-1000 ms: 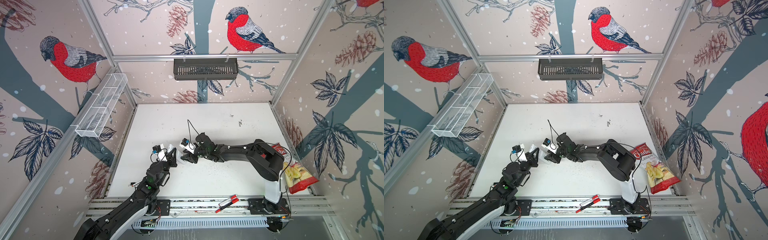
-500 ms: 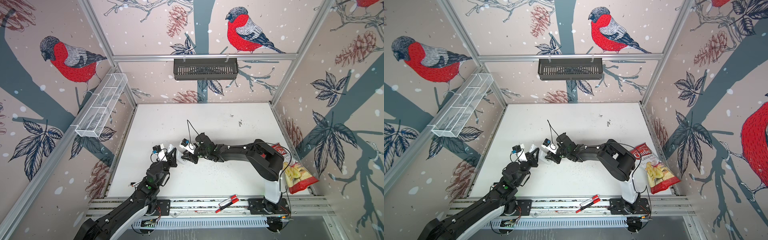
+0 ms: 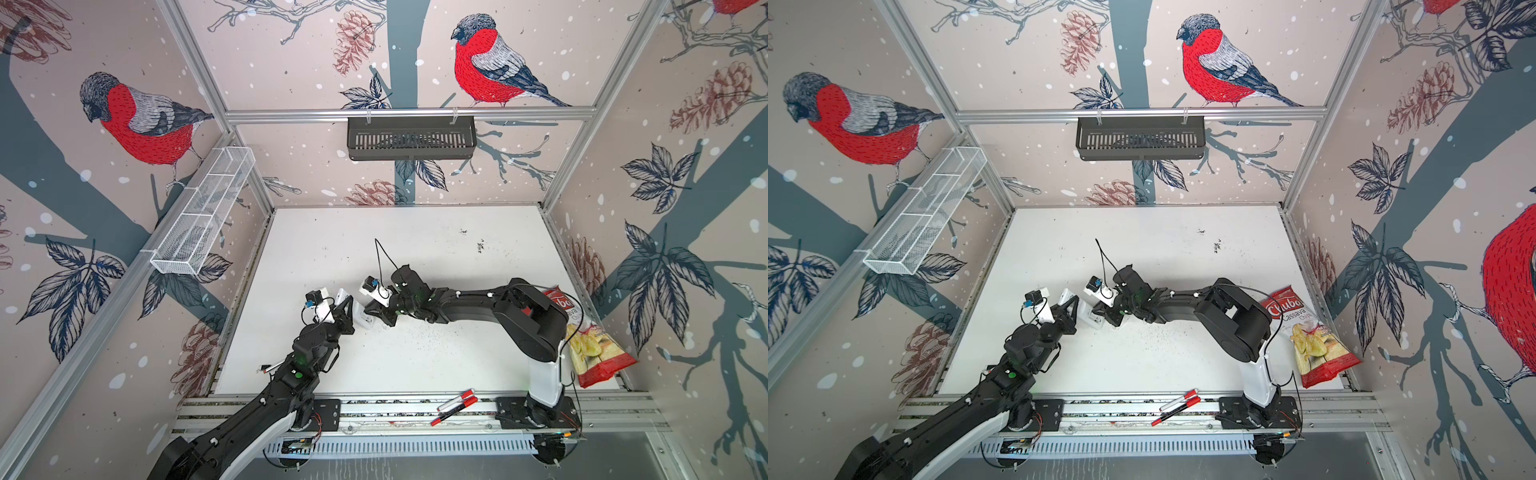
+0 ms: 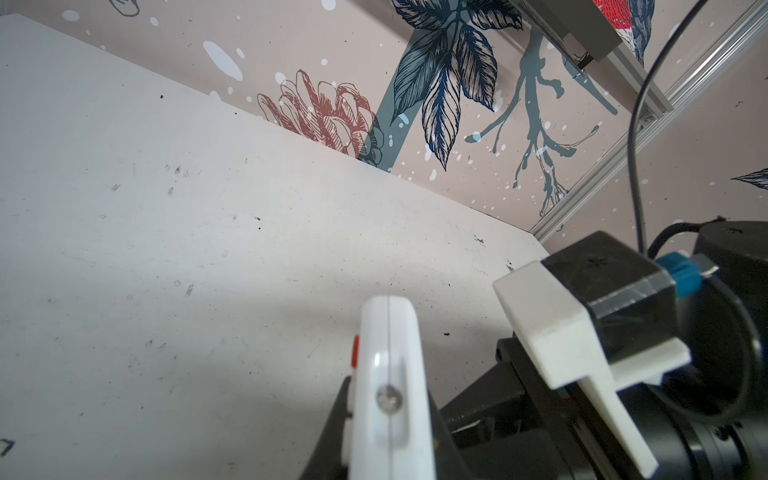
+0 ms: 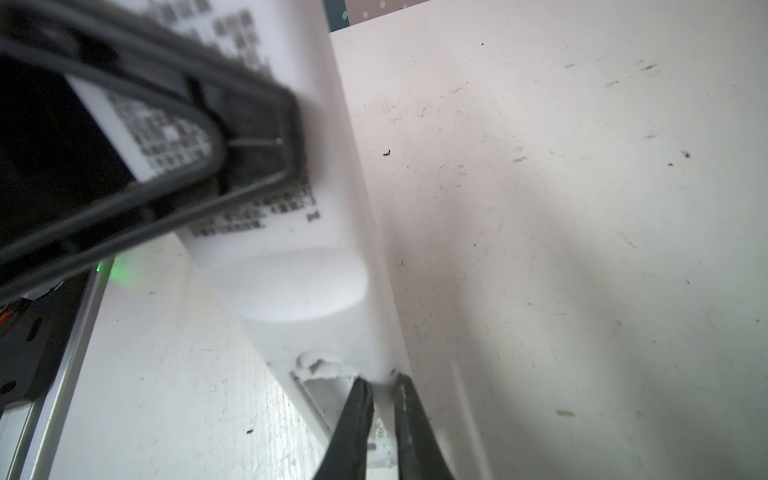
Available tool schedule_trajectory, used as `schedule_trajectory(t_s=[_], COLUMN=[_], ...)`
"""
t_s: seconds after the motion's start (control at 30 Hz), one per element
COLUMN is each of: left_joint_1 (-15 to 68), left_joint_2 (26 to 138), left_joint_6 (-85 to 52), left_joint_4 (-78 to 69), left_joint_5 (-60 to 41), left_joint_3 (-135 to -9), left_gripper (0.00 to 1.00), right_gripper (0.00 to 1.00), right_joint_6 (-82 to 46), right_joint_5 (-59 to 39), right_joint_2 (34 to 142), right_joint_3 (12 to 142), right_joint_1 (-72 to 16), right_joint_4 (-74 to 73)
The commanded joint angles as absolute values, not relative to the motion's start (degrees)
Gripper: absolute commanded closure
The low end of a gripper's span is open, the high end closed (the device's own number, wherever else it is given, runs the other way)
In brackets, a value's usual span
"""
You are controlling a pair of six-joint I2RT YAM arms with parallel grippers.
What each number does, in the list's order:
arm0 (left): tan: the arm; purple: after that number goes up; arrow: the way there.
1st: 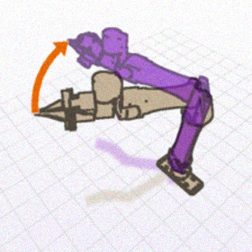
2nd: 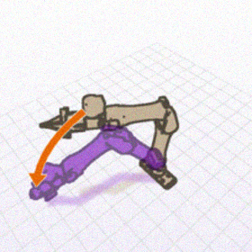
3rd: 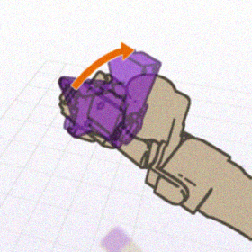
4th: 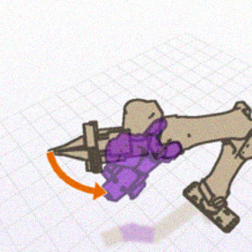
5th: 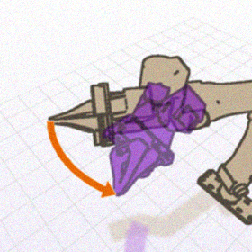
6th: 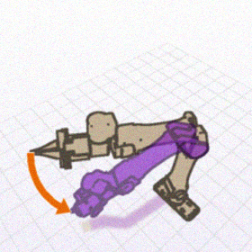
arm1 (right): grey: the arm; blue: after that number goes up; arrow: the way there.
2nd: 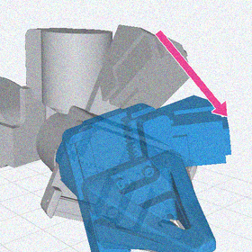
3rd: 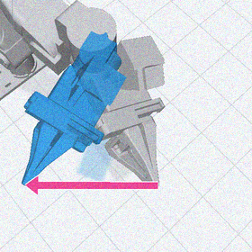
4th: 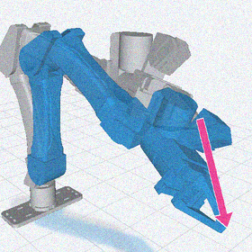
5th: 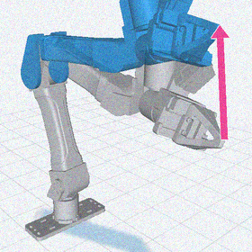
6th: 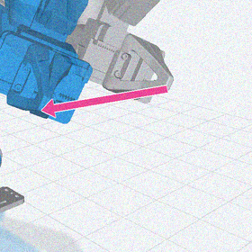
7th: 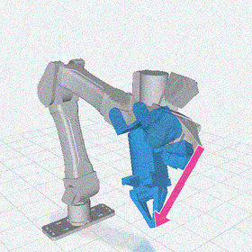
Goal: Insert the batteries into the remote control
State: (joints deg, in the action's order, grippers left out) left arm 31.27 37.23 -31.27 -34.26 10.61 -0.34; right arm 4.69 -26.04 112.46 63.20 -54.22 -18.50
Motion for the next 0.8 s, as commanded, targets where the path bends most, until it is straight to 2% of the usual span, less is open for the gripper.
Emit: schedule_trajectory(t_s=[0.0,0.33,0.53,0.77], left_joint_1=[31.29,31.28,31.29,31.29], left_joint_2=[37.10,37.39,37.49,35.91], left_joint_6=[-31.20,-31.30,-31.12,-28.86], left_joint_4=[-35.75,-35.95,-36.30,-35.60], left_joint_5=[8.21,8.17,7.88,7.28], left_joint_3=[5.75,5.67,5.67,4.77], left_gripper=[1.00,1.00,1.00,1.00], right_gripper=[0.85,0.82,0.76,0.56], right_joint_6=[4.41,2.11,-1.01,-9.09], right_joint_5=[-26.30,-23.21,-20.96,-15.96], right_joint_2=[112.30,108.08,102.43,95.37], right_joint_3=[63.33,58.57,51.29,45.23], right_joint_1=[-54.05,-49.47,-47.70,-44.96], right_joint_4=[-17.72,-13.26,-14.86,-13.71])
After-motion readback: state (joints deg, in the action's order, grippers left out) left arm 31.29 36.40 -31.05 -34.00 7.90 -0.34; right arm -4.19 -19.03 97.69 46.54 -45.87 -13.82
